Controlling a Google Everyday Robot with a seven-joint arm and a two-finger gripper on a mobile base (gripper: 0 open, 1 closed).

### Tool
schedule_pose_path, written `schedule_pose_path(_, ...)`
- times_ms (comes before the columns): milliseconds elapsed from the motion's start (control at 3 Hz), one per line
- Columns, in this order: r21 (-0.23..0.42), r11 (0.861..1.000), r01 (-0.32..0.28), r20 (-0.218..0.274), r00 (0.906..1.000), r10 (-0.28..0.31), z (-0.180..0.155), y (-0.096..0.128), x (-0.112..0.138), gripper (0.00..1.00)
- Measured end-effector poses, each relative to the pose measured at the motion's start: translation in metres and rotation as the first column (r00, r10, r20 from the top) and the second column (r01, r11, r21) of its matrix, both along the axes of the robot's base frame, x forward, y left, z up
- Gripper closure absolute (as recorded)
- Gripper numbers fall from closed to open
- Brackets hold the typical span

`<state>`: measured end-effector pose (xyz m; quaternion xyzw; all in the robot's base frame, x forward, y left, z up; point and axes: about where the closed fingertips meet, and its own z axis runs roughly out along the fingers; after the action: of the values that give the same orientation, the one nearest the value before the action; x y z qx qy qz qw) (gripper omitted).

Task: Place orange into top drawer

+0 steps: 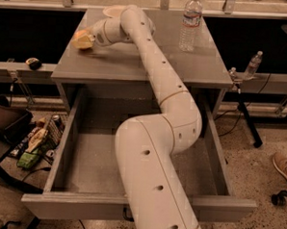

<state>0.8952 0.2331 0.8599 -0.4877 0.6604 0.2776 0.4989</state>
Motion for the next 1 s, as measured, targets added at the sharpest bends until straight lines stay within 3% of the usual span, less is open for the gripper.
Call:
schedule_pose_path(333,-0.026,0.999,0.03,0.004,0.9995,-0.03,0.026,-0.03,-0.007,1.0)
schedule_pose_path(667,0.016,0.984,0.176,0.045,0.9833,-0.176,0.116,-0.12,-0.029,1.0)
schedule_pose_path(1000,0.122,0.945,0.304,0.068,0.9472,-0.313,0.2,-0.202,-0.073,1.0)
